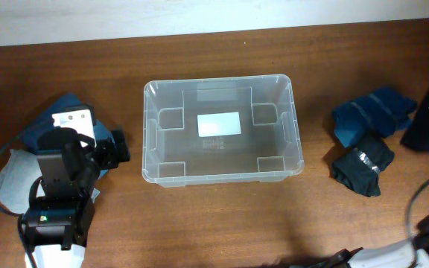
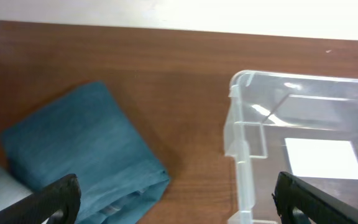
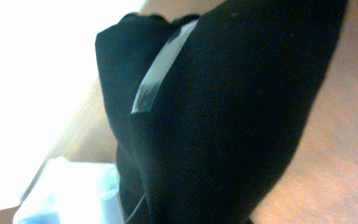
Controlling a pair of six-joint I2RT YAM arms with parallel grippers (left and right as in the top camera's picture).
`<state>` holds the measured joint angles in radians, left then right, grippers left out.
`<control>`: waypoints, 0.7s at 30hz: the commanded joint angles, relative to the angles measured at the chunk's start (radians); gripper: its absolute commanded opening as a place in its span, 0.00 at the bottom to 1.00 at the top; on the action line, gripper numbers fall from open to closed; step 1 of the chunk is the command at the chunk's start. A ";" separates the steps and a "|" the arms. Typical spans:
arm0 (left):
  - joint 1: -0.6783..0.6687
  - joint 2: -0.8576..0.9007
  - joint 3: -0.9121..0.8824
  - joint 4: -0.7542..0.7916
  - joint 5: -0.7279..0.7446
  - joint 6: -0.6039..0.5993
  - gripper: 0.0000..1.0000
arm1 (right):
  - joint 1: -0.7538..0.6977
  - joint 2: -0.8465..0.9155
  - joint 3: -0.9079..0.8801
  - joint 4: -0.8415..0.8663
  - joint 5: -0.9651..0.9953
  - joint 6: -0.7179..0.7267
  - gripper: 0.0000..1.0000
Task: Pack container
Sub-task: 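Reach the right gripper to the folded black clothes and grasp them, then carry the black clothes into the container's left side and release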
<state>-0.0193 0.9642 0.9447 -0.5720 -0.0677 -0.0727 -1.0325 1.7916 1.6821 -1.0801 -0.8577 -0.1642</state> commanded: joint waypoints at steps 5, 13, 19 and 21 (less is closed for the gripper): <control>0.119 0.011 0.019 -0.075 -0.087 -0.036 0.99 | 0.481 -0.261 0.111 -0.050 -0.014 0.118 0.04; 0.343 0.062 0.019 -0.103 -0.005 -0.072 0.99 | 1.069 -0.188 0.100 0.051 0.235 0.391 0.04; 0.349 0.128 0.019 -0.104 -0.007 -0.072 1.00 | 1.372 -0.033 0.095 0.171 0.373 0.637 0.04; 0.349 0.148 0.019 -0.104 -0.007 -0.072 0.99 | 1.436 0.038 0.094 0.203 0.373 0.704 0.04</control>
<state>0.3248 1.0863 0.9447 -0.6739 -0.0921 -0.1322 0.3313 1.7672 1.7802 -0.9062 -0.5510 0.3660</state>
